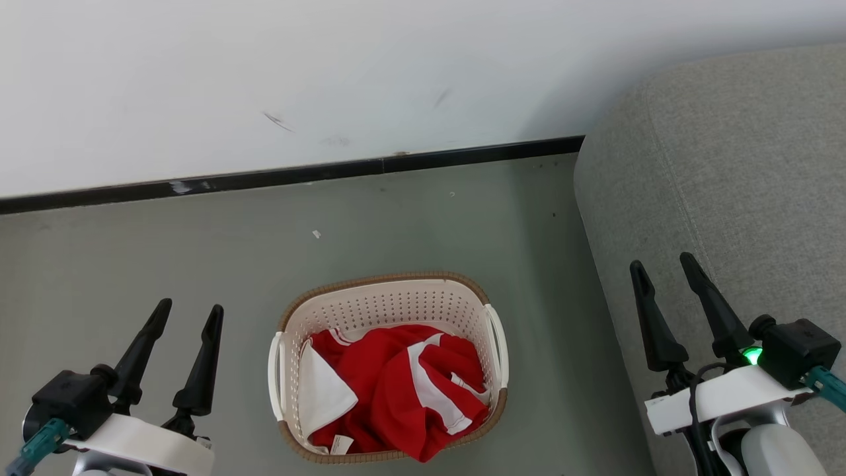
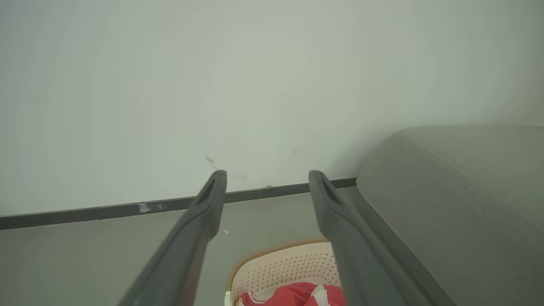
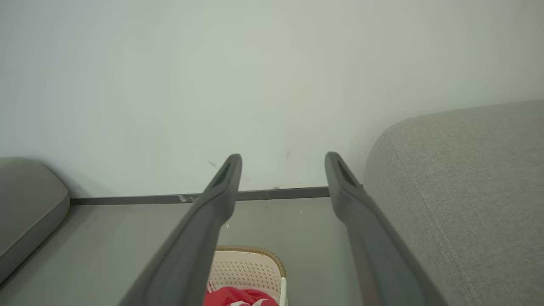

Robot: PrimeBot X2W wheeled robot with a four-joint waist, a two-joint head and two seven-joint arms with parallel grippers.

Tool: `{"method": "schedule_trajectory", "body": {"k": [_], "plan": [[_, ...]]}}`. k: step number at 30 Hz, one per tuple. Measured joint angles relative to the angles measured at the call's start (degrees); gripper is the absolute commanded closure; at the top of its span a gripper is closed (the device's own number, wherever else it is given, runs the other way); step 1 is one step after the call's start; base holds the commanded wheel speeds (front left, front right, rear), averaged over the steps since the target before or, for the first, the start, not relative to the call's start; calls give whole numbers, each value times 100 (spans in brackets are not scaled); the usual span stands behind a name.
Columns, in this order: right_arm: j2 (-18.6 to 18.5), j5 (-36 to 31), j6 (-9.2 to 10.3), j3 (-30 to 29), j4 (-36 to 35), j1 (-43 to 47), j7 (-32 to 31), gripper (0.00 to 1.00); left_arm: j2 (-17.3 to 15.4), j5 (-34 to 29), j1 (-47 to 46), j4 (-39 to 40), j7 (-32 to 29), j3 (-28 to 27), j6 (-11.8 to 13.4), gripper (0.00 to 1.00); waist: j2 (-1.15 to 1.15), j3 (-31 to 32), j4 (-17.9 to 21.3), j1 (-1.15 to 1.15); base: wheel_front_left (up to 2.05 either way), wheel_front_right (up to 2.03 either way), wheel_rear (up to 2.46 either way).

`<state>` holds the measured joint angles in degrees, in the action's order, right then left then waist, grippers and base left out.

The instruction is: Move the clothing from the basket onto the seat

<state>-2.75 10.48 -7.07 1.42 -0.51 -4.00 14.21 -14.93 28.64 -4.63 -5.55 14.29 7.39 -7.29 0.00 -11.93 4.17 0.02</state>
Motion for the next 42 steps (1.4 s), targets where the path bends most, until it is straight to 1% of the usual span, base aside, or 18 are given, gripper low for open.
{"method": "schedule_trajectory", "body": {"k": [7,14,18,23,30,37,42], "plan": [[22,-47,0,51,-86,-139,0,0,-116,147,-218,-25,0,248,0,0,0,-291,77,0,0,0,0],[24,-46,0,166,-142,-247,25,0,-188,319,-386,-140,0,619,0,0,0,-589,168,0,0,0,0],[23,52,0,240,-198,-349,25,0,-237,358,-534,-252,0,719,0,0,0,-770,220,0,0,0,0],[23,116,0,303,-298,-476,26,0,-341,361,-755,-377,0,977,0,0,0,-1010,287,0,0,0,0],[23,141,0,334,-419,-611,41,0,-385,469,-1067,-597,-19,1302,0,0,0,-1359,388,0,0,0,0],[22,180,0,372,-584,-806,41,0,-417,526,-1450,-865,-181,1730,0,0,0,-1751,528,0,0,0,0],[22,318,0,377,-702,-939,41,0,-463,671,-1677,-1089,-352,1920,0,0,0,-1993,624,0,0,0,0]]}}
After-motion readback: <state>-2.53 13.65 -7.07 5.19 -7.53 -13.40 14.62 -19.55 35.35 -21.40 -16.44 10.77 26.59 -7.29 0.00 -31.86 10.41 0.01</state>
